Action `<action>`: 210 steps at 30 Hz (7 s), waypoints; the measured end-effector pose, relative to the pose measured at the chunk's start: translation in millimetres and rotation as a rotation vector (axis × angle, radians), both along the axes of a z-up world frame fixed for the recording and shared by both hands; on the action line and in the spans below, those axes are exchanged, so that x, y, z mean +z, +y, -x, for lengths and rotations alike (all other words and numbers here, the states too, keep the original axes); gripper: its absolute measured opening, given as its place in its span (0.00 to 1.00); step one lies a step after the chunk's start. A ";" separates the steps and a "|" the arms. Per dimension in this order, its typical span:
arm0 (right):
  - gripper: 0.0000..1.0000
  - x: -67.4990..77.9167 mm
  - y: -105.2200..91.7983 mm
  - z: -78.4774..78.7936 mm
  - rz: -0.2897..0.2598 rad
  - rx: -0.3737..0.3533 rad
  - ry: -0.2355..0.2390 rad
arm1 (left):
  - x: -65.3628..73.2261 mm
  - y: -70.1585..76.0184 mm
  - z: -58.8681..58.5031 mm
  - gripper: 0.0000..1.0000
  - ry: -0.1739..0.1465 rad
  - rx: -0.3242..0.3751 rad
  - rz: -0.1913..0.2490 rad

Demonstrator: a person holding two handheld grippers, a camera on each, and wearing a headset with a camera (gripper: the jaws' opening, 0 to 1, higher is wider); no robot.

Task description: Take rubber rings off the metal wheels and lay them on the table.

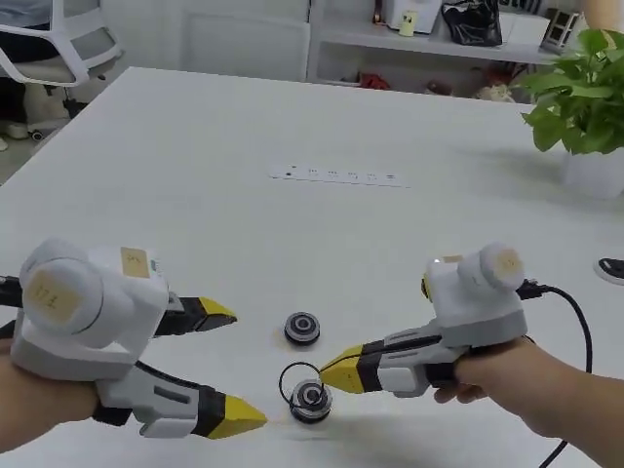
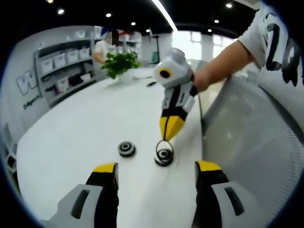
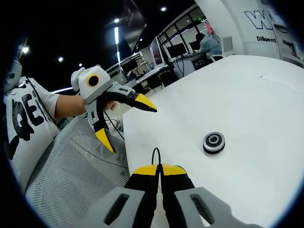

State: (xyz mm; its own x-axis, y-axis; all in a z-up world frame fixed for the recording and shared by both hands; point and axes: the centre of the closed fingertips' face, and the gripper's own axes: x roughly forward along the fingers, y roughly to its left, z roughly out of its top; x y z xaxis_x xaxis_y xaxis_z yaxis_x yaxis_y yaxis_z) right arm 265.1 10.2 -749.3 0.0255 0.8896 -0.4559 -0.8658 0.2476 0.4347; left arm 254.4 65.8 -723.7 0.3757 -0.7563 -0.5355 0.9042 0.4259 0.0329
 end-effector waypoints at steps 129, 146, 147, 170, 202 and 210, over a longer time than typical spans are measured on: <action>0.21 5.8 33.7 -50.4 -0.028 -0.226 -0.090 | 4.5 49.7 -17.0 0.89 -0.013 0.150 -0.021; 0.24 10.6 14.1 -46.6 -0.011 -0.208 -0.132 | 4.0 32.0 -22.8 0.86 -0.009 0.113 -0.017; 0.24 10.4 12.5 -46.1 -0.008 -0.205 -0.134 | 3.6 30.5 -23.2 0.85 -0.008 0.109 -0.017; 0.25 -2.4 -6.1 -30.1 0.051 -0.122 -0.151 | -6.5 2.4 -27.0 0.78 0.023 0.028 -0.024; 0.26 -35.4 -15.9 -3.5 0.173 0.045 -0.209 | -30.4 -27.9 -21.1 0.63 0.053 -0.077 -0.066; 0.25 -40.6 -16.7 -2.2 0.187 0.059 -0.214 | -36.4 -33.7 -17.9 0.60 0.061 -0.100 -0.073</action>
State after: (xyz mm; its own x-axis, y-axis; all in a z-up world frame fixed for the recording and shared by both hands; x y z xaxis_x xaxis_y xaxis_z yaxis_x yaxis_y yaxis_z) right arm 267.3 -6.5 -789.9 0.0899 0.7932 -0.6023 -0.9482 0.2532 0.1920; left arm 272.3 32.1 -760.0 0.2658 -0.7464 -0.6101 0.9432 0.3323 0.0043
